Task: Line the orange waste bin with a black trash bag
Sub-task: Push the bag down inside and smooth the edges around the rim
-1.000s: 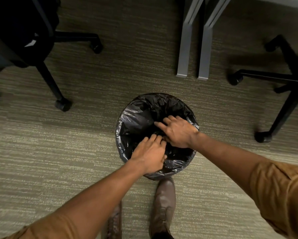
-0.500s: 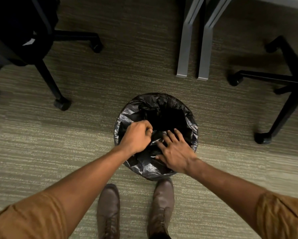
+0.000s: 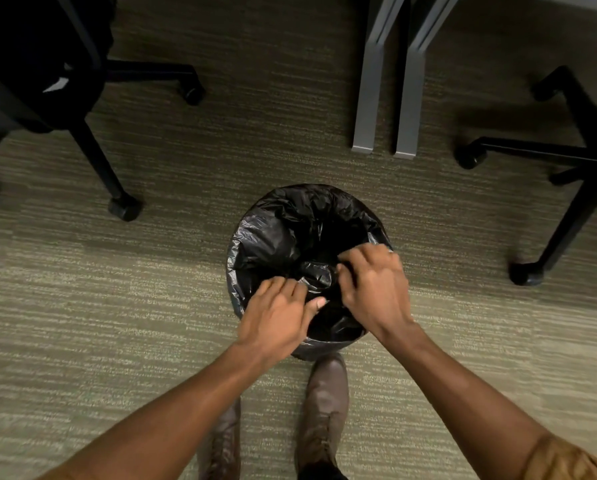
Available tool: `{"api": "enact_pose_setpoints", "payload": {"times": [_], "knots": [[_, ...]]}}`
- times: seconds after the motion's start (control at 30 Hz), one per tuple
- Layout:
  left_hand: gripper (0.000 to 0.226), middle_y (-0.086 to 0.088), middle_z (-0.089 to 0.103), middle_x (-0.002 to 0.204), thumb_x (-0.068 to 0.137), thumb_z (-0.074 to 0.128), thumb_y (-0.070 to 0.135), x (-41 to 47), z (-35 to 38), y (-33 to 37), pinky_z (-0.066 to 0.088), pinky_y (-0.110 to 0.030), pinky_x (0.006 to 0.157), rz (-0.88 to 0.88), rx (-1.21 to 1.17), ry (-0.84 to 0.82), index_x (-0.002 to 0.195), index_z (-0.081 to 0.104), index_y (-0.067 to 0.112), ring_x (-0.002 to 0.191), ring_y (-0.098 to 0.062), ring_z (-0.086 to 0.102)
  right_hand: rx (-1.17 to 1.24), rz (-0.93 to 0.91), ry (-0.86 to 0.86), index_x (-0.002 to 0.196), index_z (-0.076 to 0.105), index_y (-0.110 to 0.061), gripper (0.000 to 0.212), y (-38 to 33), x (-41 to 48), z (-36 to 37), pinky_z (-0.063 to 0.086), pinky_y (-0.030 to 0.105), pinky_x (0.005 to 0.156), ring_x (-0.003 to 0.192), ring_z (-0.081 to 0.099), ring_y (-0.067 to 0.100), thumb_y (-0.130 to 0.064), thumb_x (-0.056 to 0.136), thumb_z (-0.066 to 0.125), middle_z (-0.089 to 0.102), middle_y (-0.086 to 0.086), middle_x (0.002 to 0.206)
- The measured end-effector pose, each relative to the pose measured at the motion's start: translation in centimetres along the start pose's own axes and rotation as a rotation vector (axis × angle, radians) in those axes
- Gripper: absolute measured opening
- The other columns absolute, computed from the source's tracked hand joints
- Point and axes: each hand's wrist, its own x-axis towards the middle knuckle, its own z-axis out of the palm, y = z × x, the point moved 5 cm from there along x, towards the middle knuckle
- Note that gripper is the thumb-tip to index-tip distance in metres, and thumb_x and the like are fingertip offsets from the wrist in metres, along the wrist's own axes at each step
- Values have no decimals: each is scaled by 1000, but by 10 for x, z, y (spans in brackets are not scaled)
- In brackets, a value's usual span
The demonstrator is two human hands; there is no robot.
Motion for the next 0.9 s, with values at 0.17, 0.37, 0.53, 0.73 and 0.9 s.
{"api": "enact_pose_setpoints", "payload": {"times": [0.17,0.37,0.53,0.73,0.9], "knots": [[76,-19,48,154,91,72,57,-40,-13,-7,45,-52,114,-630,-297,301,143,51,7,139,-36,48,161,453,224,144,52,-8,59,24,-27,-17,49,42,97,120,53,29,-29,94,76,57,17,135],[86,-18,66,114,89,78,60,-83,42,2,59,-42,73,-1321,-1154,-32,138,38,2,96,-33,70,393,631,78,158,34,-3,71,30,-39,11,48,40,109,138,54,35,-34,103,67,48,20,157],[47,-18,80,103,99,80,35,-74,64,11,66,-45,80,-1386,-1473,153,116,60,-5,95,-35,80,404,608,-18,158,29,2,70,34,-21,27,55,47,106,130,62,42,-33,106,62,49,24,157],[18,-22,76,113,102,59,-3,-60,67,19,64,-56,99,-1439,-1589,190,120,63,-5,104,-39,75,395,647,-66,135,42,-1,45,52,-9,37,62,49,83,98,73,44,-22,104,67,72,26,120],[27,-19,63,93,105,55,2,-61,68,19,46,-41,64,-1456,-1651,227,127,62,-11,70,-24,53,586,701,-30,151,35,-9,66,58,-21,34,54,41,99,124,66,38,-40,103,68,65,20,142]]}}
